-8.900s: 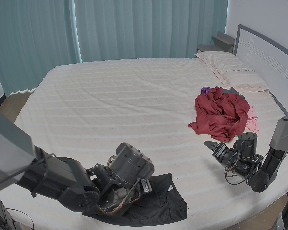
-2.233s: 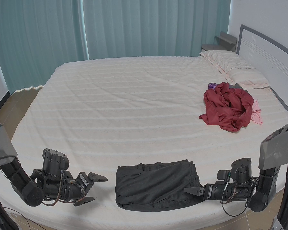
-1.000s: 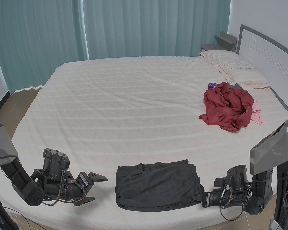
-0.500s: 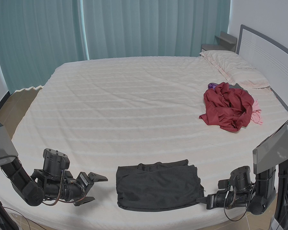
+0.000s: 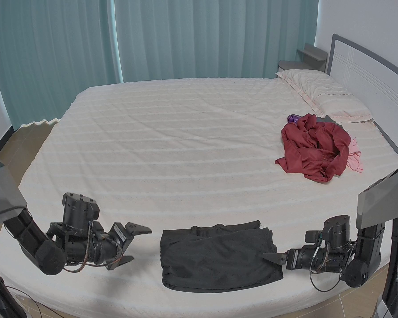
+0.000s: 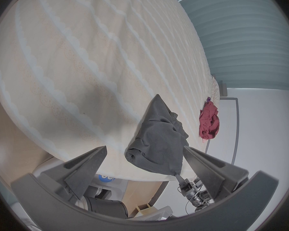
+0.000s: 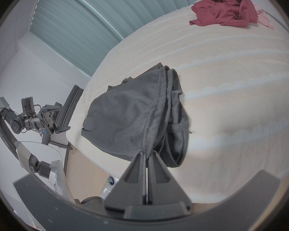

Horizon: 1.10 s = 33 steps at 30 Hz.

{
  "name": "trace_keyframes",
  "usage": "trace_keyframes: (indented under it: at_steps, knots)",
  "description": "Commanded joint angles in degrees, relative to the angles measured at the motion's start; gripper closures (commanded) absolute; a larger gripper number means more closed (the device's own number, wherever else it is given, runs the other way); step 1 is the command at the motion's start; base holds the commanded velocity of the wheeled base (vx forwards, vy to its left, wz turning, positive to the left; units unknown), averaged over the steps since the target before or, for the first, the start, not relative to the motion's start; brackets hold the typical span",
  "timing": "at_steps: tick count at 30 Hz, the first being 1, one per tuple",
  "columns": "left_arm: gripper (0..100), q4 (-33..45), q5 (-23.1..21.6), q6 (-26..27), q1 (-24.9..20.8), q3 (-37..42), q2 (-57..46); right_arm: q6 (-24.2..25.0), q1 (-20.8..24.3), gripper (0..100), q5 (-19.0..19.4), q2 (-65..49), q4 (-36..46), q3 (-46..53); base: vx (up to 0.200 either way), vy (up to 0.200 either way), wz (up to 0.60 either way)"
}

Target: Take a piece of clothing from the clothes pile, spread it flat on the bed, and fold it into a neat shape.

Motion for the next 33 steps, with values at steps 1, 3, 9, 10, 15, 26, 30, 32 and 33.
trace_keyframes:
  at_steps: [1, 3, 9, 10, 15, 26, 30, 32, 33]
  knots:
    - [0, 0.26, 0.60, 3.88, 0.30, -7.16, 4.02, 2.76, -1.34, 0, -0.01, 0.82, 1.57, -6.91, 0.000, 0.000, 0.00]
    - [0, 0.61, 0.60, 9.50, -0.22, -9.80, 7.45, 3.37, -1.61, 0, -0.01, 1.44, 3.60, -10.24, 0.000, 0.000, 0.00]
    - [0, 2.11, 2.19, 24.62, -1.63, -14.28, 15.80, 6.54, -2.14, 0, 0.08, 3.64, 6.14, -15.96, 0.000, 0.000, 0.00]
    - [0, 2.20, 2.45, 26.29, -1.63, -14.28, 16.15, 6.54, -2.05, 0, -0.01, 4.08, 6.14, -16.49, 0.000, 0.000, 0.00]
    - [0, 1.93, 2.45, 28.49, -3.21, -14.37, 17.38, 6.54, -1.61, 0, -0.01, 5.48, 6.23, -17.28, 0.000, 0.000, 0.00]
    - [100, 1.76, 2.71, 28.40, -5.58, -17.62, 20.37, 6.54, -1.52, 0, 0.08, 6.54, 6.06, -17.36, 0.000, 0.000, 0.00]
    - [100, 1.84, 3.42, 28.31, -5.76, -19.11, 20.99, 6.63, -1.61, 0, 0.08, 7.15, 6.14, -18.95, 0.000, 0.000, 0.00]
    - [100, 1.93, 3.94, 28.05, -6.02, -19.38, 21.07, 6.71, -1.61, 0, 0.08, 7.77, 6.14, -19.56, 0.000, 0.000, 0.00]
    - [100, 1.93, 4.56, 27.78, -6.11, -19.38, 21.07, 6.71, -1.61, 0, 0.08, 7.85, 6.14, -19.74, 0.000, 0.000, 0.00]
